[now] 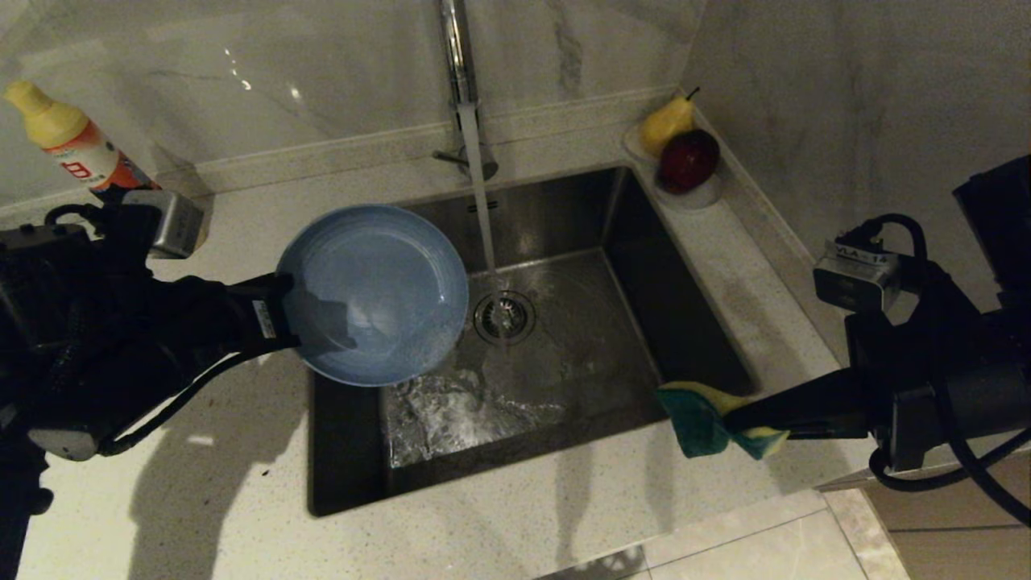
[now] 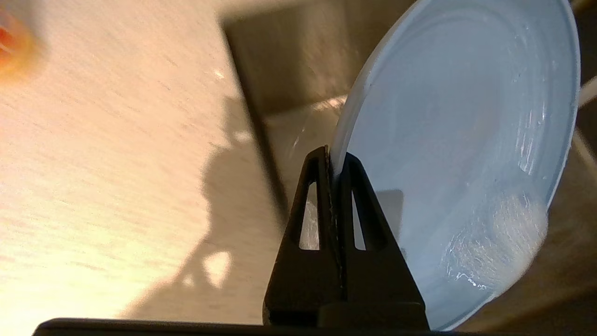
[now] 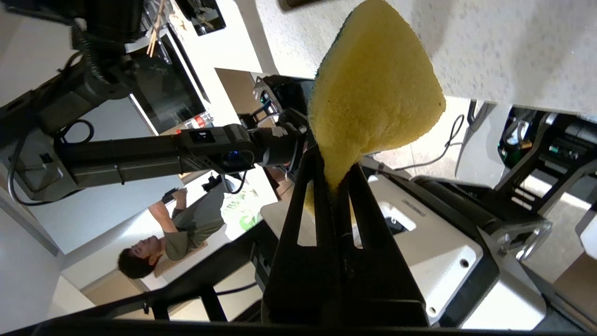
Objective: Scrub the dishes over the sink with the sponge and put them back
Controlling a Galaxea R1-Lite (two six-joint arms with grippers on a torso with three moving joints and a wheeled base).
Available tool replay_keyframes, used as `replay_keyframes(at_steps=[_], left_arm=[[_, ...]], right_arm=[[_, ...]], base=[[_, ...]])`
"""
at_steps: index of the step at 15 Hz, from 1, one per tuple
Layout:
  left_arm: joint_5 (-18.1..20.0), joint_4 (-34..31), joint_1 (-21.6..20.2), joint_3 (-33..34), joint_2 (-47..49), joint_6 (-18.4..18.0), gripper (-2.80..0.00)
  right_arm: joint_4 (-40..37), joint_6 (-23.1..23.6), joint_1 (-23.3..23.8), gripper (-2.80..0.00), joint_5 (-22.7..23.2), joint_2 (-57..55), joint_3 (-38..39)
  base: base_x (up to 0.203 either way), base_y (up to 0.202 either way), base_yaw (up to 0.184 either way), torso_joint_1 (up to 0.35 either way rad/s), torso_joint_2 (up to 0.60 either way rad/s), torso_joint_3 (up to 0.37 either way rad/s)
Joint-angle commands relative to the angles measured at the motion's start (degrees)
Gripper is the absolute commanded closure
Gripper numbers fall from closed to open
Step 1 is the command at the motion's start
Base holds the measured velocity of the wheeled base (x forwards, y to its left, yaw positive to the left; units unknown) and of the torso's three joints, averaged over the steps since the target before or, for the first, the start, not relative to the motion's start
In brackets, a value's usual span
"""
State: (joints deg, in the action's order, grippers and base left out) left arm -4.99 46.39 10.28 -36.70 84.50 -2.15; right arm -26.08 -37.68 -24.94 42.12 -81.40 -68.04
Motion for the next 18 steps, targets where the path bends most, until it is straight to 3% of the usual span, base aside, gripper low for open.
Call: replay_keyframes(at_steps=[1,9,13,16,18], left_arm=[[0.0,0.3,-0.5,0.4,-3.3,-1.7,0.0],[0.3,0.5,-0.5,2.4,-7.9,-13.5,0.0],[0.5,0.4,-0.5,4.0,-7.5,-11.4,0.0],[0.2,-0.2,-0.7,4.2,-6.9,-6.2,0.0],[0.1,-0.9,-3.4,3.5,-5.2,-1.1,0.0]], right_arm=[[-0.2,-0.2,-0.1,0.0,0.2,0.6,1.2],[-0.1,-0.1,0.0,0.0,0.2,1.1,1.7],[-0.2,-0.1,-0.1,0.0,0.2,1.1,2.0],[-0.1,0.1,-0.1,0.0,0.2,1.3,2.8],[-0.1,0.1,-0.1,0.0,0.2,2.2,3.8]], base=[[0.0,0.0,0.0,0.0,0.0,0.0],[0.0,0.0,0.0,0.0,0.0,0.0],[0.0,0.0,0.0,0.0,0.0,0.0],[0.0,0.0,0.0,0.0,0.0,0.0],[0.0,0.0,0.0,0.0,0.0,0.0]])
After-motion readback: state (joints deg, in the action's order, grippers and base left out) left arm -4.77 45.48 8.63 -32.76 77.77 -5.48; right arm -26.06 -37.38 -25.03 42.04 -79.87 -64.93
